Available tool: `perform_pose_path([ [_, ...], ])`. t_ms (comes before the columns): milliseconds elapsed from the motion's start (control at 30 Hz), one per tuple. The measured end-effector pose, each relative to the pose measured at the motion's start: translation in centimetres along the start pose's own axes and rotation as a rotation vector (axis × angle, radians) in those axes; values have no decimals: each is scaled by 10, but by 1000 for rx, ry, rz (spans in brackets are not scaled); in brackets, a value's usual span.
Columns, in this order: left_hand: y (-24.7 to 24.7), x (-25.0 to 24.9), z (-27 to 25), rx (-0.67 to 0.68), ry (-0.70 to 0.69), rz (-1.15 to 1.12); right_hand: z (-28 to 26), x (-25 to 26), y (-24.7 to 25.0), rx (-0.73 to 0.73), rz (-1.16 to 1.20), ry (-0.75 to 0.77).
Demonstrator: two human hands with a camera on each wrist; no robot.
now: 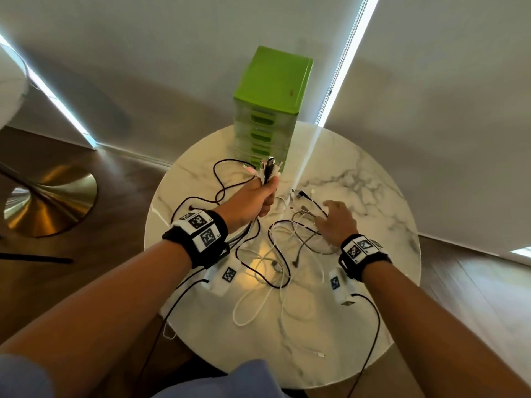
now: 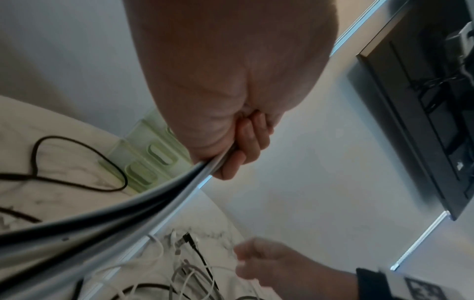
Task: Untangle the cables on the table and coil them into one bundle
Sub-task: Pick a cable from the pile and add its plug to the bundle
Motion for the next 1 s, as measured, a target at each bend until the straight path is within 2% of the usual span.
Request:
perform_pose_path([
  [33, -3, 3, 4, 0, 12, -4, 5, -12, -6, 64, -45, -48],
  [100, -8, 9, 12, -11, 30, -4, 7, -23, -18, 156, -28, -11],
  [200, -16, 16, 23, -28, 53, -12, 5, -17, -31, 179, 9, 154],
  [267, -22, 21, 29, -33, 72, -3, 9, -15, -32, 174, 56, 162],
  [367, -28, 26, 37, -39, 94, 9, 24, -20, -24, 125, 278, -7],
  [433, -30, 28, 42, -46, 105, -2, 33, -26, -16, 149, 399, -135],
  [533, -31, 32, 49, -71, 117, -23, 48, -36, -17, 222, 160, -115],
  [700, -31, 39, 54, -90, 138, -30, 50, -36, -19, 128, -115, -25],
  [900, -36, 44, 55, -81, 129, -27, 57, -39, -18, 205, -188, 172],
  [1000, -36, 46, 56, -82, 110, -28, 60, -42, -4, 109, -24, 184],
])
Point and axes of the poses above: each hand's wrist, its own z-axis towards the middle knuckle, its own y-axis out of the back of the hand, x = y × z, the point moved 2 cm from there along z, towards the middle knuckle, and after that the axes turned 6 degrees about -z, right-handed, at the moved point
